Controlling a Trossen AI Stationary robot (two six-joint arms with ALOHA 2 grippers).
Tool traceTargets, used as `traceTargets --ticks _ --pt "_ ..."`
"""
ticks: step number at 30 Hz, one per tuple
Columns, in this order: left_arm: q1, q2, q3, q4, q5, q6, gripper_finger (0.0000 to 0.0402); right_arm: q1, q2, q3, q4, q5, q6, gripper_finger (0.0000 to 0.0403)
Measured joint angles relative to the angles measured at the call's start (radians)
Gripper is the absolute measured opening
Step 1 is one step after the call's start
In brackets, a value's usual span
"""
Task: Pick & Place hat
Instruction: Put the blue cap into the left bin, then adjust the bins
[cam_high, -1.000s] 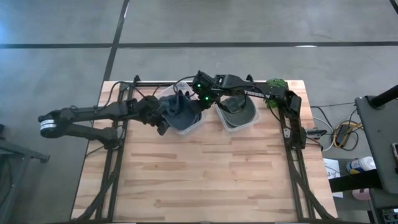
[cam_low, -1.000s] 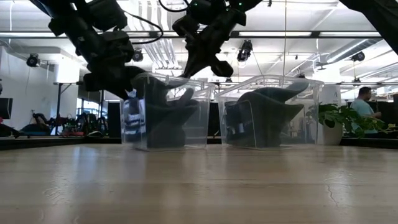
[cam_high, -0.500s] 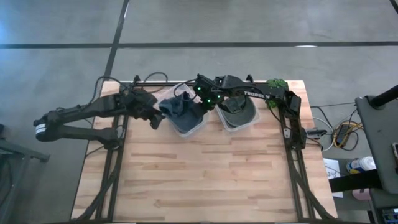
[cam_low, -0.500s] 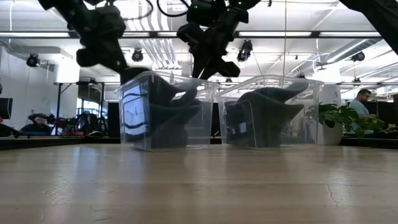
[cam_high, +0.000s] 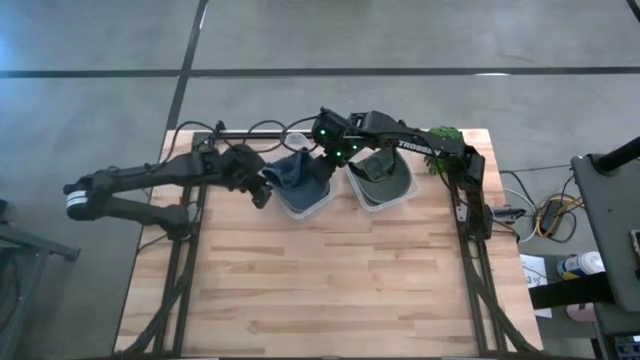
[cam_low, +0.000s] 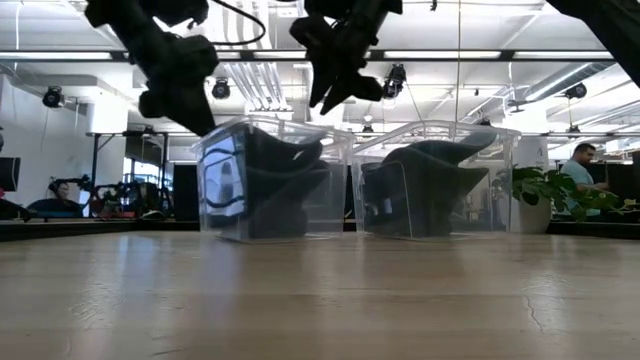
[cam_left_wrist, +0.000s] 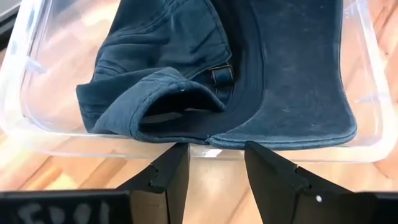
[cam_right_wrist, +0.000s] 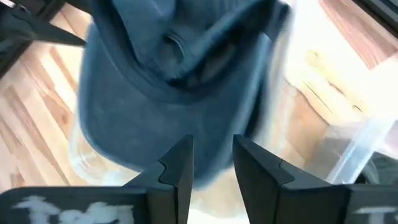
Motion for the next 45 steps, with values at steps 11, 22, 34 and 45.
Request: traceTargets --ticks 11,22,34,45 --pt "0.000 0.039 0.001 0.088 0.018 0.051 0.0153 0.002 0.044 -0.010 0.041 0.051 -0.016 0.0109" --pt "0.000 0.075 0.000 0.103 0.013 0.054 0.0153 -0.001 0.137 -0.010 0.047 0.080 -0.059 0.0109" --pt "0.000 -0.017 0.045 -0.025 0.024 0.045 0.0153 0.000 0.045 0.047 -0.051 0.079 -0.138 0.0106" --pt "-0.002 -0.126 -0.020 -0.149 0.001 -0.045 0.0153 0.019 -0.071 0.019 -0.248 0.109 -0.213 0.0105"
